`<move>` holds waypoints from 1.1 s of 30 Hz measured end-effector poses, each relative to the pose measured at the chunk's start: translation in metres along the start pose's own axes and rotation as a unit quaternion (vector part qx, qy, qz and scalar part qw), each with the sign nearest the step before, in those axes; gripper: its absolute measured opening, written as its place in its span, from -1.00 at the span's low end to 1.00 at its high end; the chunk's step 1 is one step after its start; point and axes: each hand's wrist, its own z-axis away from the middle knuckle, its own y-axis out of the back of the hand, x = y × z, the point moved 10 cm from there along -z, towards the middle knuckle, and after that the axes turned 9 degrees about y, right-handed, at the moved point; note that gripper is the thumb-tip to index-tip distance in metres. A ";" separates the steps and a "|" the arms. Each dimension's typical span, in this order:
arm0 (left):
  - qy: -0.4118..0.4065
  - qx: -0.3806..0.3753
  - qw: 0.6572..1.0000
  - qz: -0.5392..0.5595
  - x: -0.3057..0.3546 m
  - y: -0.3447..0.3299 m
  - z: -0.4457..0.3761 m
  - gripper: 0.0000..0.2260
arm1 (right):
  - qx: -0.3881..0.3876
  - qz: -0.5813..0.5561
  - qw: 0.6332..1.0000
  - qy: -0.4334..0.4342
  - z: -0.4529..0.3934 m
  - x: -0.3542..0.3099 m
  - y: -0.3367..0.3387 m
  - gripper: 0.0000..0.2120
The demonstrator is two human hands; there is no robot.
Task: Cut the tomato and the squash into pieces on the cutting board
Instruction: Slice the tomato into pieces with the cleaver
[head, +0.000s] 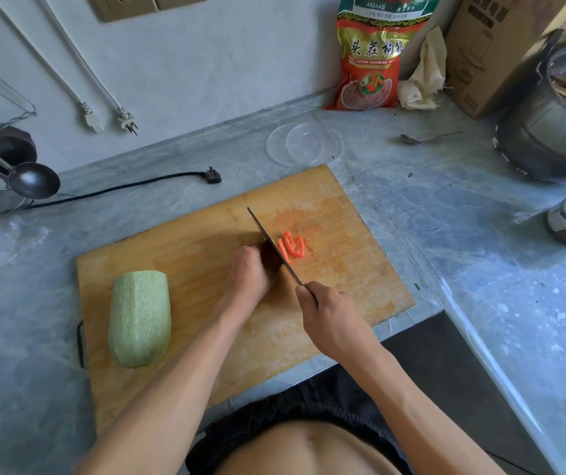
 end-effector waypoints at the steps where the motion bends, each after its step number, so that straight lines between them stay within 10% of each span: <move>1: 0.000 0.004 1.000 -0.004 0.000 0.000 0.000 -0.90 | 0.005 0.005 1.000 0.003 0.001 0.001 0.000 -0.64; 13: -0.009 -0.010 1.000 0.019 0.003 0.002 0.002 -0.92 | 0.024 -0.022 0.999 0.016 -0.017 0.004 -0.004 -0.67; 20: -0.017 -0.017 0.999 0.039 0.000 0.002 0.005 -0.88 | 0.027 -0.225 0.968 -0.107 -0.009 0.035 0.007 -0.61; 33: -0.013 0.004 0.999 0.033 0.006 0.005 0.006 -0.75 | 0.033 -0.058 0.997 0.045 0.002 -0.011 0.018 -0.62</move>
